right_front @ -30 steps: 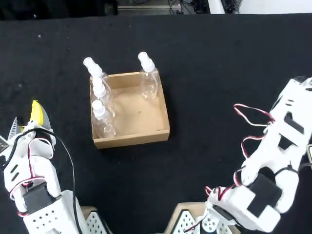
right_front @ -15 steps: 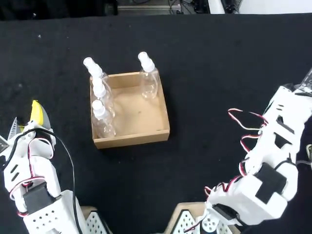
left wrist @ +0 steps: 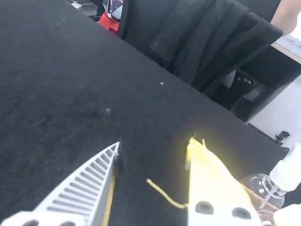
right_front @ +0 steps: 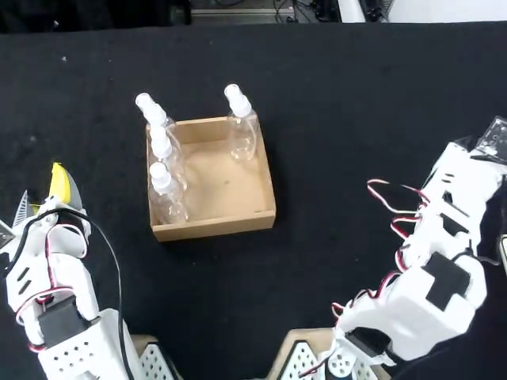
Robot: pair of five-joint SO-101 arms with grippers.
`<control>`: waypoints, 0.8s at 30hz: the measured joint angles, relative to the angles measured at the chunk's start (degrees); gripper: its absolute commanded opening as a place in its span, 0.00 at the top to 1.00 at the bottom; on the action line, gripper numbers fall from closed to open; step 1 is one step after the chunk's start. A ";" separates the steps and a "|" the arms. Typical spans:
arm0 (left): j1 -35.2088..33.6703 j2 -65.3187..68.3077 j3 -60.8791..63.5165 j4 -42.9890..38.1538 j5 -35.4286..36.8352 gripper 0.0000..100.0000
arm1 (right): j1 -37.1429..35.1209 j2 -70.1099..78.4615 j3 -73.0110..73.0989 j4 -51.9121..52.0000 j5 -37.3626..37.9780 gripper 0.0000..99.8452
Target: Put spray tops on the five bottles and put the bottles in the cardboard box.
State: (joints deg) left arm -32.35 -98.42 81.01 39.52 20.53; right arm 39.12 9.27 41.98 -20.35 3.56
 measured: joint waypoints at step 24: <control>0.00 -0.35 1.14 0.00 0.00 0.79 | -0.26 0.44 0.09 0.00 0.00 0.69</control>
State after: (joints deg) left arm -32.35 -98.77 82.15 39.52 20.53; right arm 38.86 9.71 42.07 -20.35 3.56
